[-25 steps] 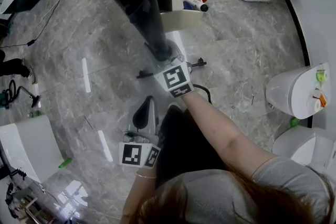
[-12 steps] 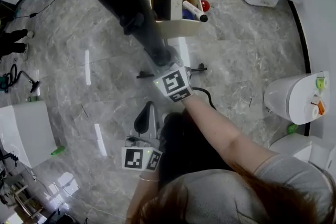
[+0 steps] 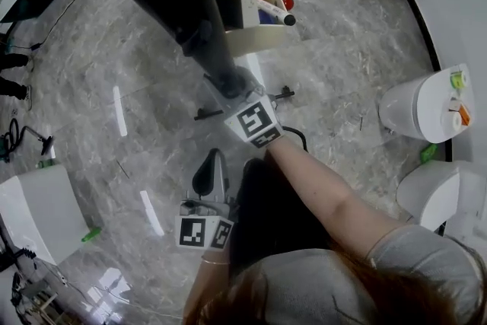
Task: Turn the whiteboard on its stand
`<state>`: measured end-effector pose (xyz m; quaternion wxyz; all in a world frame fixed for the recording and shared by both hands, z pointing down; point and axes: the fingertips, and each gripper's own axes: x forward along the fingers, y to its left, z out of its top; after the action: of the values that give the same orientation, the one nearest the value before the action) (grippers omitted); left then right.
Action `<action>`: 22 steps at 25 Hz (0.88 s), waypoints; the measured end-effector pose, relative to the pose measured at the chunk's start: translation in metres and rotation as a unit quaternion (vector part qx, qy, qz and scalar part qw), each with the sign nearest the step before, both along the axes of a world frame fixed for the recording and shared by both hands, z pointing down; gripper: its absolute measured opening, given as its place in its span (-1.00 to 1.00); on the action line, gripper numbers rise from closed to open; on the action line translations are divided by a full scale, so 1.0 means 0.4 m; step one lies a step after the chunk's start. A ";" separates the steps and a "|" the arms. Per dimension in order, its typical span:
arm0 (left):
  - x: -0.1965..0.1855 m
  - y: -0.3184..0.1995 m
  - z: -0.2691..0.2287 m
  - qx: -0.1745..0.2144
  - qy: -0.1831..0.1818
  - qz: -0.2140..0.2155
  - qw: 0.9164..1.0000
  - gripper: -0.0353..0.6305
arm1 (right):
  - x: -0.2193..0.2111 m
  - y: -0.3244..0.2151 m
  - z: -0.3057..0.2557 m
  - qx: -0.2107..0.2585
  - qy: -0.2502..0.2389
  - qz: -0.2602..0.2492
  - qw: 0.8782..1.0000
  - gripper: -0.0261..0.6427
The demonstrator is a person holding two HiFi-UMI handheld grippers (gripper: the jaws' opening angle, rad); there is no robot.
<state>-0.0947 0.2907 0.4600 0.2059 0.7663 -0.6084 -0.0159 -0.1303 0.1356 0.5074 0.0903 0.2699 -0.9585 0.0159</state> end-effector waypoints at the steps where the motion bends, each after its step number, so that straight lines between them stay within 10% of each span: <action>1: -0.006 0.012 -0.003 -0.001 -0.001 0.006 1.000 -0.90 | 0.001 0.008 -0.007 0.002 0.000 0.001 1.000 -0.69; 22: 0.141 0.327 -0.016 0.014 0.003 -0.093 0.996 -0.90 | 0.080 0.300 -0.009 0.007 0.003 -0.055 0.998 -0.71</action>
<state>-0.0384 0.4216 0.4538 0.1948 0.7094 -0.6758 -0.0461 -0.0984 0.2558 0.5039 0.0918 0.2171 -0.9718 0.0039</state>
